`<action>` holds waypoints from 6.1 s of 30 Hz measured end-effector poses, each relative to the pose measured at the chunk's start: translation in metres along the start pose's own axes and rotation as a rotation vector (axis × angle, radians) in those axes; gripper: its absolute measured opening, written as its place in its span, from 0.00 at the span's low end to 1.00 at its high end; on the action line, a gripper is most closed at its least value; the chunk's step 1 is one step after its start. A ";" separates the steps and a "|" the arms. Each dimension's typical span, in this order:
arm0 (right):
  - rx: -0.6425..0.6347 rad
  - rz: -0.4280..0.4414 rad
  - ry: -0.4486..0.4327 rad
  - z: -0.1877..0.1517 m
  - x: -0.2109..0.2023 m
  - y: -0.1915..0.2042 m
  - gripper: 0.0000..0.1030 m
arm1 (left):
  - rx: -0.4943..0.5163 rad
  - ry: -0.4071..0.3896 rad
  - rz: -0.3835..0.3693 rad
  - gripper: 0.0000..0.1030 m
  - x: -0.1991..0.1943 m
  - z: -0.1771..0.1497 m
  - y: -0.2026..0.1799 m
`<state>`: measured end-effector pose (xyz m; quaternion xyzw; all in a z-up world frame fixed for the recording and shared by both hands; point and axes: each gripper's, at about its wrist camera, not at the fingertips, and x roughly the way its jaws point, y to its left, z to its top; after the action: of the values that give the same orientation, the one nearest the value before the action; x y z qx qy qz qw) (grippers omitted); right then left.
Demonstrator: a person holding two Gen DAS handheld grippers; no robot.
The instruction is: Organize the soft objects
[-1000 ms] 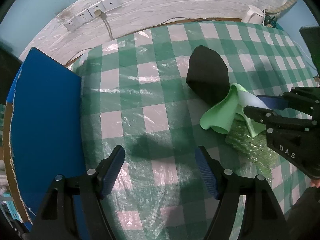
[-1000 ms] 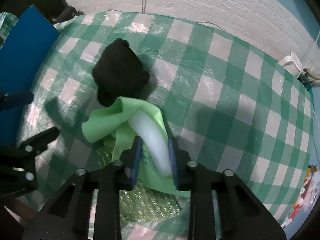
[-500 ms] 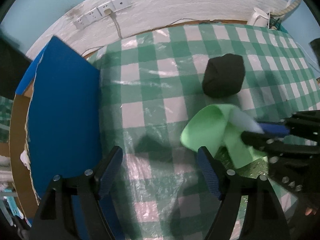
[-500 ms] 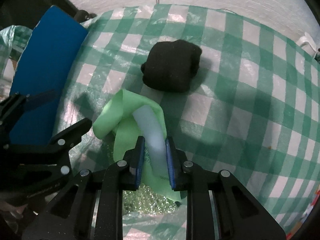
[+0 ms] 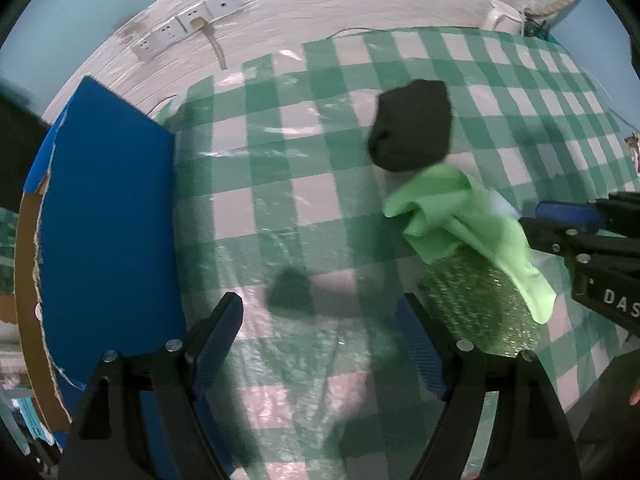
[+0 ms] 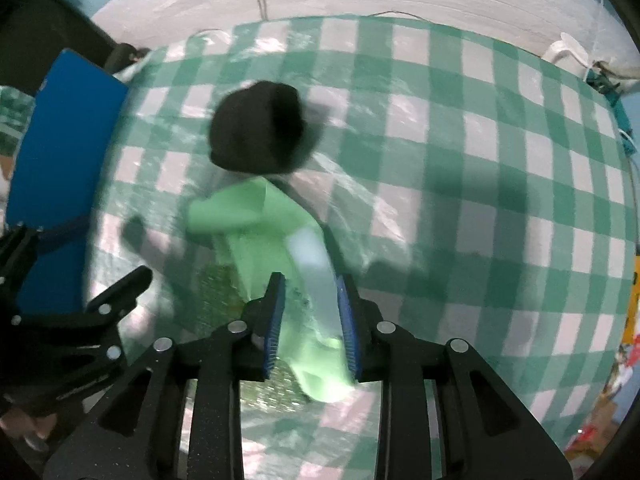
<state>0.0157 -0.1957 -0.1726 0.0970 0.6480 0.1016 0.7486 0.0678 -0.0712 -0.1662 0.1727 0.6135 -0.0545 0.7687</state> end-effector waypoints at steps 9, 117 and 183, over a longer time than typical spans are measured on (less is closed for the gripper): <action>-0.006 -0.037 -0.024 -0.004 -0.011 -0.013 0.48 | 0.047 0.049 -0.085 0.80 0.007 -0.010 -0.038; -0.116 -0.153 -0.110 0.010 -0.018 -0.027 0.14 | -0.009 -0.058 -0.084 0.21 -0.009 -0.022 -0.009; -0.462 0.066 -0.291 0.019 -0.117 0.199 0.13 | -0.244 -0.304 0.021 0.21 -0.121 -0.087 0.153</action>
<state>0.0129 -0.0377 -0.0039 -0.0417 0.4897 0.2563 0.8323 0.0034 0.0849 -0.0360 0.0745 0.4906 0.0031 0.8682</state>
